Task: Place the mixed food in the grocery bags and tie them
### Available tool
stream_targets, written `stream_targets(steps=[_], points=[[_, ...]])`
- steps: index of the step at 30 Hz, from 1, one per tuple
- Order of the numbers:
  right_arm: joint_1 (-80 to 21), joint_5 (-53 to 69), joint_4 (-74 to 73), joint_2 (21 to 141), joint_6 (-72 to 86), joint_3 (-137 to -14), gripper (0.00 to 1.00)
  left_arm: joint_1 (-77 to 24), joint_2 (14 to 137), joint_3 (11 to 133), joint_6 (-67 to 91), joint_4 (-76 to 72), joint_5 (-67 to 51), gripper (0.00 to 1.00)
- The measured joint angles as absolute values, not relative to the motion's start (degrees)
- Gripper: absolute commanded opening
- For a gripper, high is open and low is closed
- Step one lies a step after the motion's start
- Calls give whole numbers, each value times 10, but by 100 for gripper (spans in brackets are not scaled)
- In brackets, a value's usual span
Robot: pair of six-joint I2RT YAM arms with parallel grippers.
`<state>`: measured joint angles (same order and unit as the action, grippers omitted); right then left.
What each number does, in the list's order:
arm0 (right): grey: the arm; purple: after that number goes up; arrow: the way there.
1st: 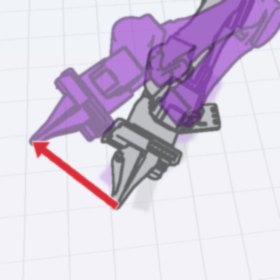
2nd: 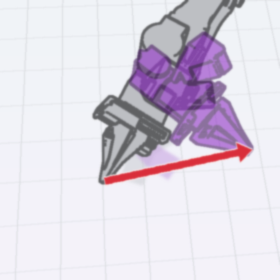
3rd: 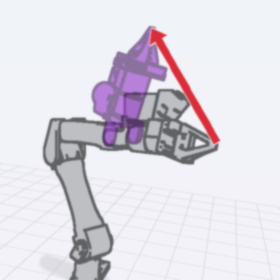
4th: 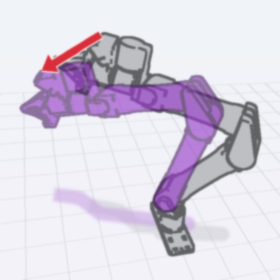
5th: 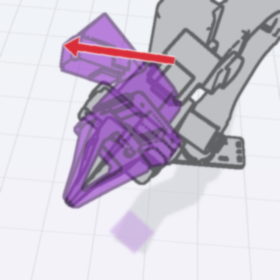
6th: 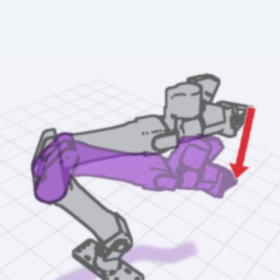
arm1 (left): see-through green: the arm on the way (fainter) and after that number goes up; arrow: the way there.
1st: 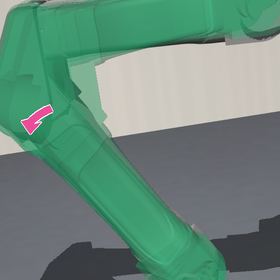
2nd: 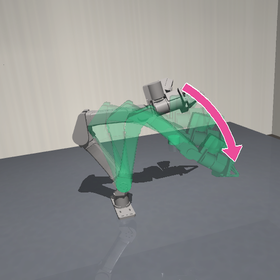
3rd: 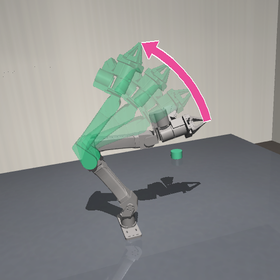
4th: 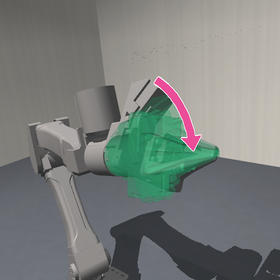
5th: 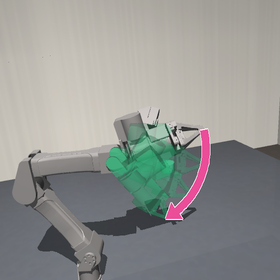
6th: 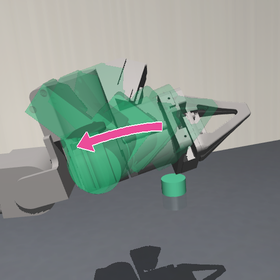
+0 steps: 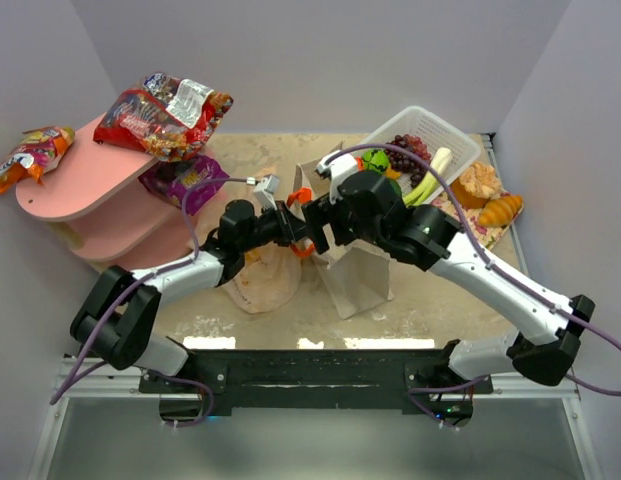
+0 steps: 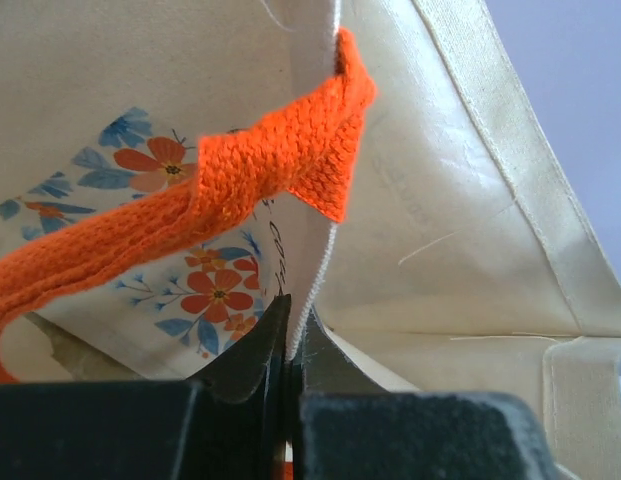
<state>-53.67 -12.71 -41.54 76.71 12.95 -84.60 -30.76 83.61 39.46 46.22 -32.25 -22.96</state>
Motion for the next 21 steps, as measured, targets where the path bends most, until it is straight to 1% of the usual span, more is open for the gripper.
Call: stream_targets(steps=[2,5,7,11,15,17,18,19,21], points=[[-529,-162,-438,767,127,-895,98,-308,830,401,443,-302,-230,0],[-500,-194,-458,769,122,-931,99,-308,823,404,423,-281,-230,0],[-448,-208,-464,775,117,-932,99,-308,819,404,413,-272,-231,0],[-383,-218,-460,808,98,-913,99,-308,812,404,398,-255,-234,0],[-372,-202,-444,861,80,-877,96,-308,806,407,385,-241,-238,0],[-375,-189,-433,889,74,-856,82,-308,803,410,378,-234,-240,0],[-376,-185,-430,902,70,-847,72,-308,802,413,373,-228,-242,0],[-376,-185,-430,916,69,-841,56,-307,801,418,366,-217,-243,0],[-376,-195,-434,934,67,-838,32,-307,799,440,343,-173,-242,0]])
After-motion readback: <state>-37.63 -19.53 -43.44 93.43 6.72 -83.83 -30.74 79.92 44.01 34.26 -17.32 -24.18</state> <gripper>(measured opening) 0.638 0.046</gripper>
